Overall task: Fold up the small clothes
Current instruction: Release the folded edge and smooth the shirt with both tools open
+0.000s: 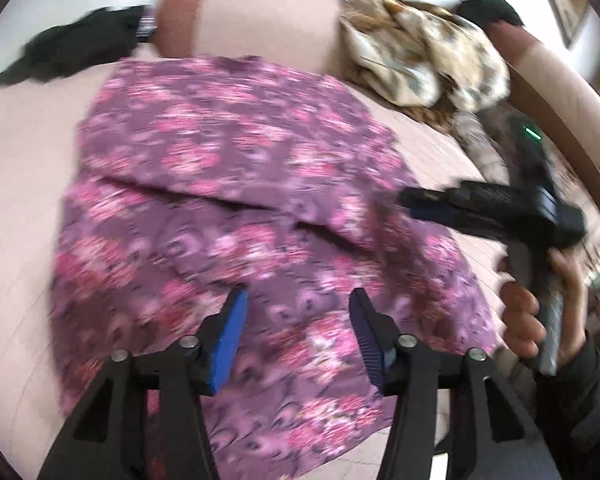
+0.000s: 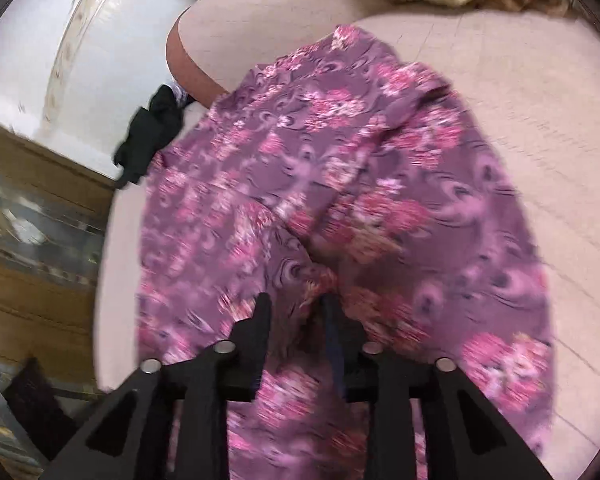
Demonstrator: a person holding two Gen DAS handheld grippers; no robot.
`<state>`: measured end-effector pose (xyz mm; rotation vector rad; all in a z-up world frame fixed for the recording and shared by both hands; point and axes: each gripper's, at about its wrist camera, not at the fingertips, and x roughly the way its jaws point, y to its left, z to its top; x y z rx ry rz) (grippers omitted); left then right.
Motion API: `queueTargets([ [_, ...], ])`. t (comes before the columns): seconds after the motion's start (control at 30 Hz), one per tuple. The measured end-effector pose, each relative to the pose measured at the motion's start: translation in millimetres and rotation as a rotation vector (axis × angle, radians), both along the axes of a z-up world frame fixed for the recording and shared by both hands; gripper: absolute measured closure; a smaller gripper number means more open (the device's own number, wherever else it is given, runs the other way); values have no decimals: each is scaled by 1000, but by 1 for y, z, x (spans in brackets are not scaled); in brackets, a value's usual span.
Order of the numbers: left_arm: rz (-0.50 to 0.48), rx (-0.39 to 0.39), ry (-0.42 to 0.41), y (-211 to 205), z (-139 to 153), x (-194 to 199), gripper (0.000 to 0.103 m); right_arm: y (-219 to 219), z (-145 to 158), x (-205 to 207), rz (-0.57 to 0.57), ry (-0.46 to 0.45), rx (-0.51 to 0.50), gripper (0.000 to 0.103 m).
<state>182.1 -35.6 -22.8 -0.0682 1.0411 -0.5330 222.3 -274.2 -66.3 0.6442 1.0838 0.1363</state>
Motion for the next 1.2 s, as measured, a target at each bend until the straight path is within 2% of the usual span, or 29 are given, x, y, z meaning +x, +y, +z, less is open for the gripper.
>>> queueTargets([
  [0.03, 35, 16, -8, 6, 1, -5, 44, 1, 4, -8, 6, -18, -27, 51],
  [0.1, 101, 36, -19, 16, -1, -15, 43, 0, 13, -33, -9, -71, -56, 36],
  [0.13, 141, 53, -27, 23, -2, -22, 43, 0, 14, -45, -17, -83, -65, 31],
  [0.3, 246, 86, -57, 41, -6, -55, 43, -2, 10, -107, -64, -70, -66, 31],
  [0.53, 233, 129, -161, 29, 0, -88, 41, 7, 17, -168, -103, -80, -108, 31],
  [0.63, 230, 136, -192, 29, 3, -93, 38, 15, 25, -170, -69, -75, -116, 31],
  [0.77, 249, 133, -199, 36, 3, -95, 38, 21, 61, -160, 27, -119, -251, 30],
  [0.83, 258, 146, -198, 36, 1, -95, 38, 20, 73, -159, 63, -149, -289, 24],
  [0.93, 274, 163, -196, 37, -3, -97, 38, 16, 69, -166, 46, -153, -313, 23],
  [1.03, 284, 171, -191, 33, -6, -94, 38, 8, 49, -178, -12, -91, -293, 23],
  [1.13, 277, 178, -192, 29, -7, -93, 38, 7, 52, -186, 1, -121, -297, 23],
  [1.2, 273, 178, -203, 27, -7, -95, 38, -3, 45, -190, -33, -99, -281, 22],
])
